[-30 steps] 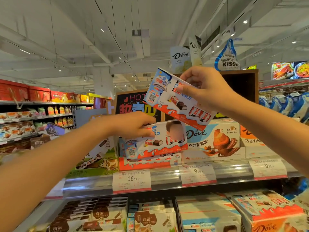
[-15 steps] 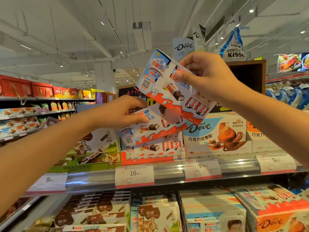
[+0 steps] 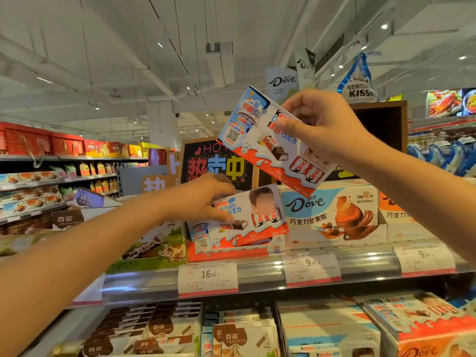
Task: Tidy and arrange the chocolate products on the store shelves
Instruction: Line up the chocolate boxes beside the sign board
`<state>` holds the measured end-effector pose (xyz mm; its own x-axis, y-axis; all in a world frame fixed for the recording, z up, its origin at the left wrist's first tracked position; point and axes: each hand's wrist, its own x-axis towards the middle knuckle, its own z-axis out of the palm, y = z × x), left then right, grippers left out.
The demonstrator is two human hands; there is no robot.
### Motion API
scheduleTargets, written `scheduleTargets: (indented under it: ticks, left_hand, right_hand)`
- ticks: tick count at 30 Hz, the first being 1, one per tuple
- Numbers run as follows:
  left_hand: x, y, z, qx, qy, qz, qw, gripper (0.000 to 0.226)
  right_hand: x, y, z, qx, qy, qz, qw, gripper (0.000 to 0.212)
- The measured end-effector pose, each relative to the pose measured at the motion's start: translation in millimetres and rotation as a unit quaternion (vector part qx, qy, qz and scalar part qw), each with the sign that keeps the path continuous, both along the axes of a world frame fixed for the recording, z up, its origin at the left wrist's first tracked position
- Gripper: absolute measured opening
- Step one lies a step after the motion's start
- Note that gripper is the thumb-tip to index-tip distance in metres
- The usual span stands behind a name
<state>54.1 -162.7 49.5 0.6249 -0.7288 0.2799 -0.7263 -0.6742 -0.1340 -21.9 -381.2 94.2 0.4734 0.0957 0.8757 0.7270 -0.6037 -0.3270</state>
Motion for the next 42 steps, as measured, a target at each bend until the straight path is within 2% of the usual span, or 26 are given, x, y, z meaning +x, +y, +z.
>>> scheduleTargets:
  ticks: [2, 4, 7, 11, 14, 16, 20, 23, 26, 31, 37, 42]
  left_hand:
    - [-1, -1, 3, 0.061, -0.053, 0.031, 0.996, 0.056]
    - [-5, 0, 1, 0.103, -0.07, 0.04, 0.991, 0.061]
    - [-14, 9, -10, 0.102, -0.073, 0.018, 0.992, 0.054]
    - [-12, 13, -12, 0.11, -0.161, 0.022, 0.981, 0.063]
    - [-7, 7, -3, 0.054, -0.097, 0.048, 0.993, 0.088]
    - [-2, 4, 5, 0.05, -0.065, 0.093, 0.992, 0.102]
    - [4, 7, 9, 0.064, -0.057, 0.108, 0.99, 0.089]
    - [3, 15, 5, -0.001, 0.017, 0.098, 0.995, 0.091]
    - [3, 17, 4, -0.033, 0.039, 0.08, 0.996, 0.087]
    - [3, 23, 9, -0.111, 0.064, 0.078, 0.989, 0.071]
    - [10, 37, 9, -0.183, 0.138, 0.055, 0.972, 0.042]
    - [16, 39, 11, -0.177, 0.24, 0.05, 0.953, 0.05]
  right_hand:
    - [3, -3, 2, 0.008, -0.011, -0.017, 1.0, 0.016]
    - [9, -4, 2, 0.028, -0.029, -0.032, 0.999, 0.015]
    - [20, -3, -1, 0.082, -0.052, -0.028, 0.995, 0.014]
    - [37, 1, -8, 0.122, -0.034, -0.012, 0.992, 0.017]
    - [47, 8, -12, 0.128, -0.025, 0.009, 0.991, 0.017]
    - [53, 15, -15, 0.131, -0.021, 0.024, 0.991, 0.015]
    - [68, 28, -23, 0.143, -0.034, 0.048, 0.988, 0.013]
    - [82, 35, -25, 0.15, -0.013, 0.066, 0.986, 0.013]
    - [95, 41, -29, 0.12, 0.025, 0.072, 0.99, 0.011]
    - [94, 43, -17, 0.066, 0.084, 0.107, 0.989, 0.019]
    - [94, 50, -13, 0.028, 0.085, 0.1, 0.991, 0.02]
    - [98, 57, -10, 0.061, 0.088, 0.108, 0.988, 0.013]
